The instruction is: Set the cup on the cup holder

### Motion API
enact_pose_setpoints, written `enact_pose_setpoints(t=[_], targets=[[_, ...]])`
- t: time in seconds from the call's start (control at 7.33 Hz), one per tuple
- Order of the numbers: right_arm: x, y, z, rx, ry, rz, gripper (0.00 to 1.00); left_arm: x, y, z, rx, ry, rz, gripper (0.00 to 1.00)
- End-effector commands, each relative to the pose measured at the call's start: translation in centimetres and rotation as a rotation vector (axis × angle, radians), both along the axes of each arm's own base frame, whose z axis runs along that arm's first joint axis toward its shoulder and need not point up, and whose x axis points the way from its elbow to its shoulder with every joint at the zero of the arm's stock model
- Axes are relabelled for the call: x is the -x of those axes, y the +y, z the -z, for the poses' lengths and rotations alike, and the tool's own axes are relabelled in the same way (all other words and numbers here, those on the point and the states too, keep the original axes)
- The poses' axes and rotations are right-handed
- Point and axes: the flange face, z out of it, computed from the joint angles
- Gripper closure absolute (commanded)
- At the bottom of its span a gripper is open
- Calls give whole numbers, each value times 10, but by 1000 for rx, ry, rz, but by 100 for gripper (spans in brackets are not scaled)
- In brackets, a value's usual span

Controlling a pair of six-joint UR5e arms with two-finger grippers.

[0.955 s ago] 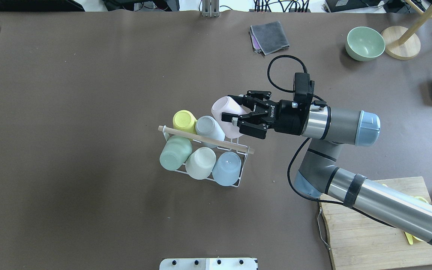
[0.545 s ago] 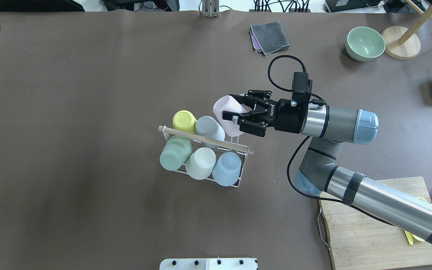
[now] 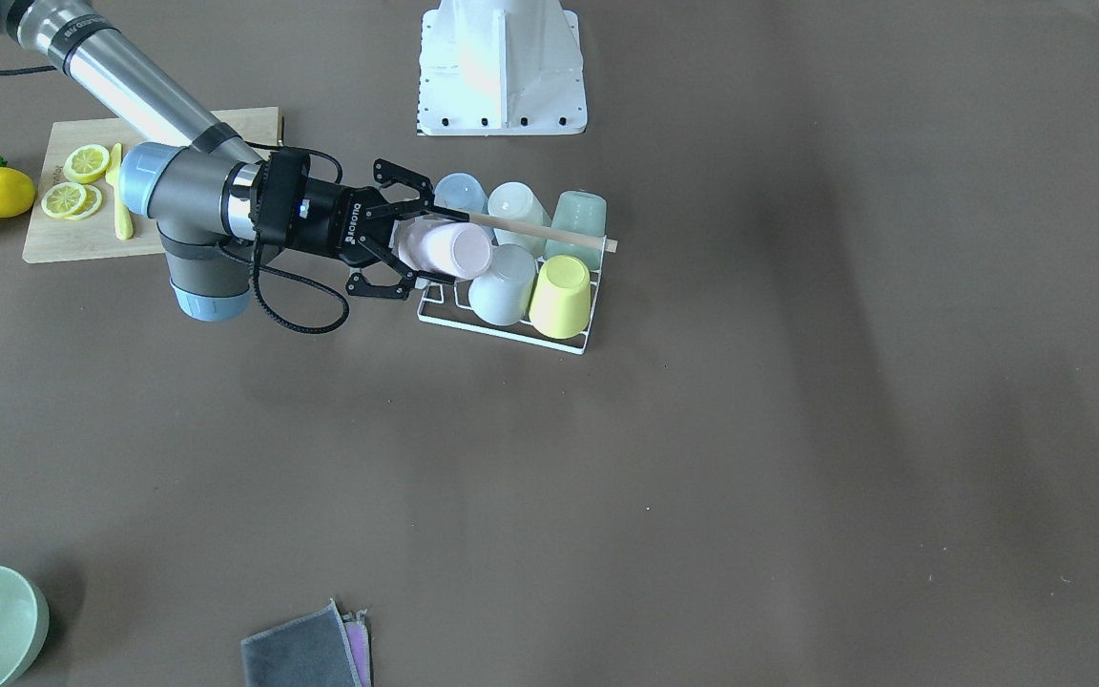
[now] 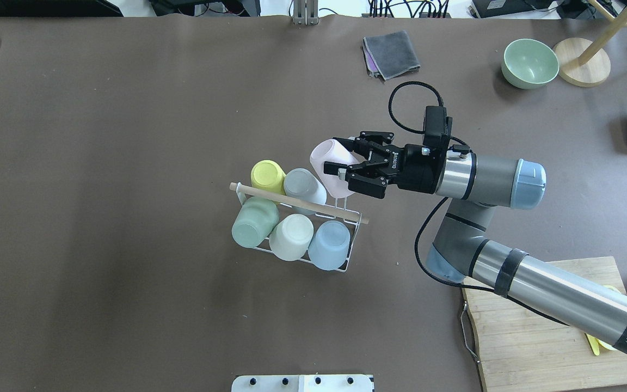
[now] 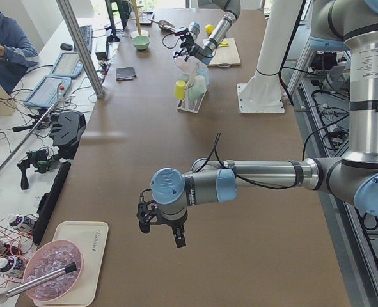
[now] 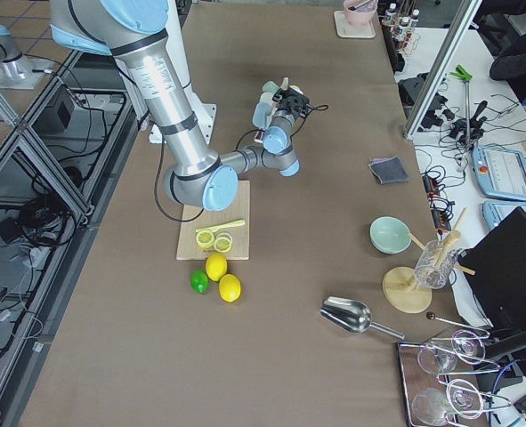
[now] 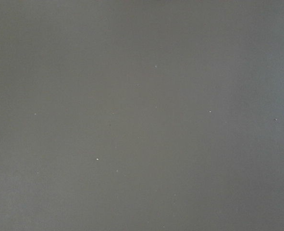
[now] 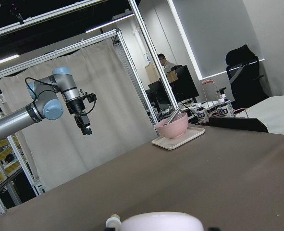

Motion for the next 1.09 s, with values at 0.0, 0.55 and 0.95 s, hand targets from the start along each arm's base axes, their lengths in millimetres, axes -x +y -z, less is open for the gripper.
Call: enact_pose_setpoints(t=[0.0,0.55,0.95], targets=[[1,1,-4,-5,-9,1,100,0,1,-4,-36,1,-48,2],[8,7,-1,-7,-13,15,100,1,3,-5,-60,-2,-75,2],[13,12,-4,-5,-9,27,100,2,3,-4,-64,-3,-73,2]])
